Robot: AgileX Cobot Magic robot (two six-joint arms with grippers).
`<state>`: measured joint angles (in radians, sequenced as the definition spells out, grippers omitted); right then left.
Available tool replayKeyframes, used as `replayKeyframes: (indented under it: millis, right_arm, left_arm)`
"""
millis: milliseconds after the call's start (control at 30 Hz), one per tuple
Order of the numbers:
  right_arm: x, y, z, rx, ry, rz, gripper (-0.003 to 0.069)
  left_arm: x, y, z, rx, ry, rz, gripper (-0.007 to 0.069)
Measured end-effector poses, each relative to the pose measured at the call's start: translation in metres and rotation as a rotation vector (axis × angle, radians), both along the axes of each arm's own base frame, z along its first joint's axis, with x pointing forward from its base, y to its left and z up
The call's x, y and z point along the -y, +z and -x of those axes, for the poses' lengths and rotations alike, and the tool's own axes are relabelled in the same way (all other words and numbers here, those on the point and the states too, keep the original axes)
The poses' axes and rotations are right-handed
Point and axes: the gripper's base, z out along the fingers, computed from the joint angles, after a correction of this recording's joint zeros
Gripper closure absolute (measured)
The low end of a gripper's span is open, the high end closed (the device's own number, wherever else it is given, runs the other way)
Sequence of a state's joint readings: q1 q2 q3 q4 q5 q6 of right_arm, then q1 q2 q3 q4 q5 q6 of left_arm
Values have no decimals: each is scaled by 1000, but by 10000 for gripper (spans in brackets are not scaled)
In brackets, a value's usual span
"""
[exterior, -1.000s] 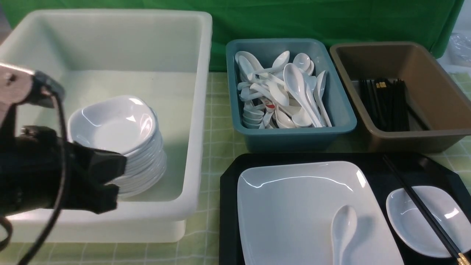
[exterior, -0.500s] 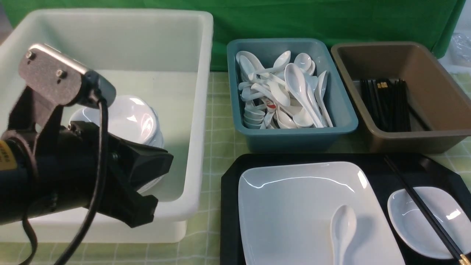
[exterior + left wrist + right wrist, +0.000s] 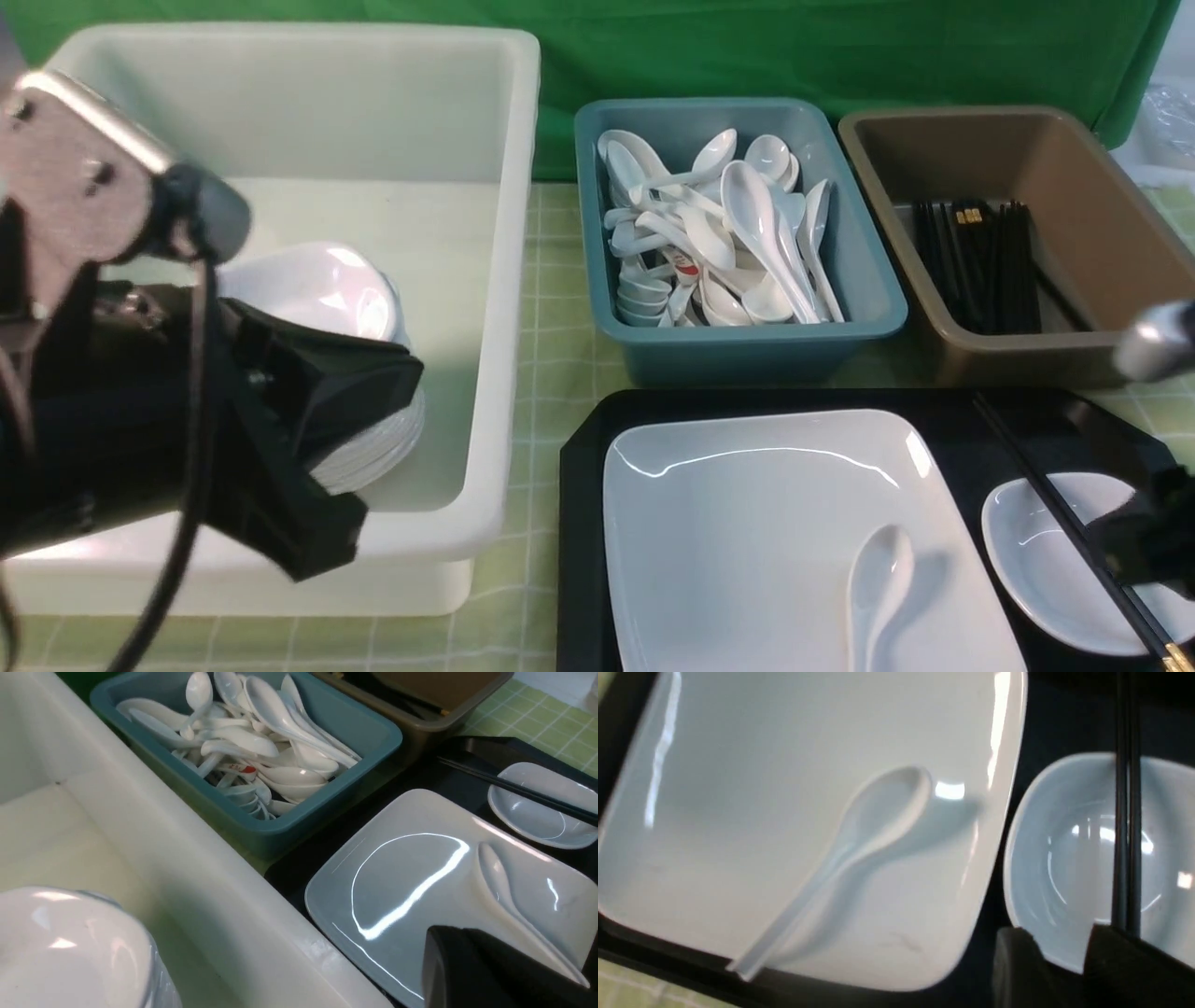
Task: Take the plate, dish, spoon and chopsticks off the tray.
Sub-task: Use the right arm to grab a pair of chopsticks from the plate
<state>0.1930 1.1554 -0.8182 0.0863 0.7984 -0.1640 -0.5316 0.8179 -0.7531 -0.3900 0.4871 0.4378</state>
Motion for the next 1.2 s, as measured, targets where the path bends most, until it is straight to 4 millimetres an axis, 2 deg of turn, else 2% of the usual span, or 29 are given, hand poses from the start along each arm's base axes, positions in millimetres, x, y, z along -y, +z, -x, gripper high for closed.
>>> replayKeyframes:
  millis: [167,233,333,500,633,700,867,1100,1200]
  right_arm:
    - [8,-32,-30,-145,-28,175,351]
    - [15,-50,-42,-199,-69,212,271]
    - [24,-67,-56,-216,-114,201,196]
    - [31,-85,-70,-214,-146,184,186]
    - [31,-97,-73,-250,-138,191,229]
    - [30,-101,-75,-252,-135,188,321]
    - [30,-101,-76,-242,-118,185,499]
    - [29,-100,-73,-263,-49,191,517]
    - [28,-90,-68,-256,-17,198,517]
  left_arm:
    - [-10,13,18,66,-8,41,615]
    - [-15,18,29,90,-16,56,615]
    - [-20,20,38,99,-28,58,615]
    - [-21,20,41,96,-34,54,615]
    - [-21,20,41,96,-35,52,615]
    - [-21,20,41,96,-35,52,615]
    - [-21,20,41,96,-35,52,615]
    - [-21,20,41,96,-35,52,615]
    - [-21,20,41,96,-35,52,615]
